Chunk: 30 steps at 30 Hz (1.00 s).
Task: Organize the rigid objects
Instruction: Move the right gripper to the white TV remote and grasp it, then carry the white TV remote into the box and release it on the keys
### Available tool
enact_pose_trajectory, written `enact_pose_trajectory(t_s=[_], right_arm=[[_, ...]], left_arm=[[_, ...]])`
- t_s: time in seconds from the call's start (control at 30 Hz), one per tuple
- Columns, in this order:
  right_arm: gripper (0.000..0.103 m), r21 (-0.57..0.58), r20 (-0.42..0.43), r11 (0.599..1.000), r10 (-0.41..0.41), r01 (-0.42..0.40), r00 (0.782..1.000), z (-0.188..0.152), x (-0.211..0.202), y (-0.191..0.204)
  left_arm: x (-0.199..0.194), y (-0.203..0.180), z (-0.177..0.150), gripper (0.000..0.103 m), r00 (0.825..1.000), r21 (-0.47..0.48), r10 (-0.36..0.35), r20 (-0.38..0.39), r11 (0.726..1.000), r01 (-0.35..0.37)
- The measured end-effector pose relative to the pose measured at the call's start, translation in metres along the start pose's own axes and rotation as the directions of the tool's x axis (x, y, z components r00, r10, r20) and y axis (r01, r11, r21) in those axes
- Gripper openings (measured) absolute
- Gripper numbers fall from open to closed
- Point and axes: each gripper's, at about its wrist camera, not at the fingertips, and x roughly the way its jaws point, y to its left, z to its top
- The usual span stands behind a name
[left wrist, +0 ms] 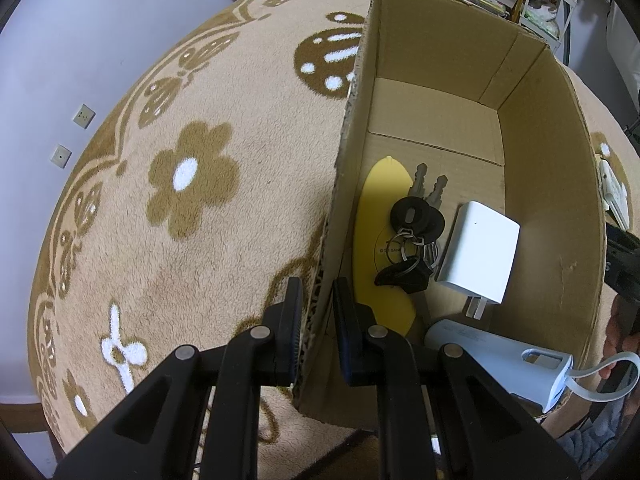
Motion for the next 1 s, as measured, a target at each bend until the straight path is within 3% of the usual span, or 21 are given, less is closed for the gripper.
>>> enact_pose_trajectory(t_s=[0.17, 0.23, 0.3, 0.5, 0.63, 1.0], right_arm=[[0.072, 0.034, 0.025, 0.999, 0.006, -0.007, 1.0, -0.003, 0.004, -0.005], [0.065, 0.03, 0.036, 0.999, -0.016, 0.015, 0.999, -0.004, 0.004, -0.005], [0.046, 0.014, 0.044, 0.998, -0.064, 0.064, 0.997, -0.006, 0.004, -0.005], [0.045, -0.006, 0.049, 0.997, -0.075, 0.075, 0.996, -0.002, 0.0, -0.003], [0.044, 0.007, 0.054, 1.0, 0.002, -0.002, 0.999, 0.003, -0.013, 0.007], [0.044, 0.022, 0.222, 0.997, 0.066, -0.072, 0.973, 0.022, -0.072, 0.016]], left_arm=[[0.0, 0.0, 0.0, 0.015, 1.0, -0.001, -0.001, 0.0, 1.0, 0.001], [0.0, 0.0, 0.0, 0.015, 1.0, -0.001, -0.001, 0.0, 1.0, 0.001], [0.0, 0.0, 0.0, 0.015, 1.0, -0.001, -0.001, 0.0, 1.0, 0.001], [0.0, 0.0, 0.0, 0.015, 1.0, -0.001, -0.001, 0.0, 1.0, 0.001], [0.0, 0.0, 0.0, 0.015, 1.0, 0.0, 0.0, 0.0, 1.0, 0.0], [0.0, 0.0, 0.0, 0.015, 1.0, -0.001, -0.001, -0.001, 1.0, 0.001]])
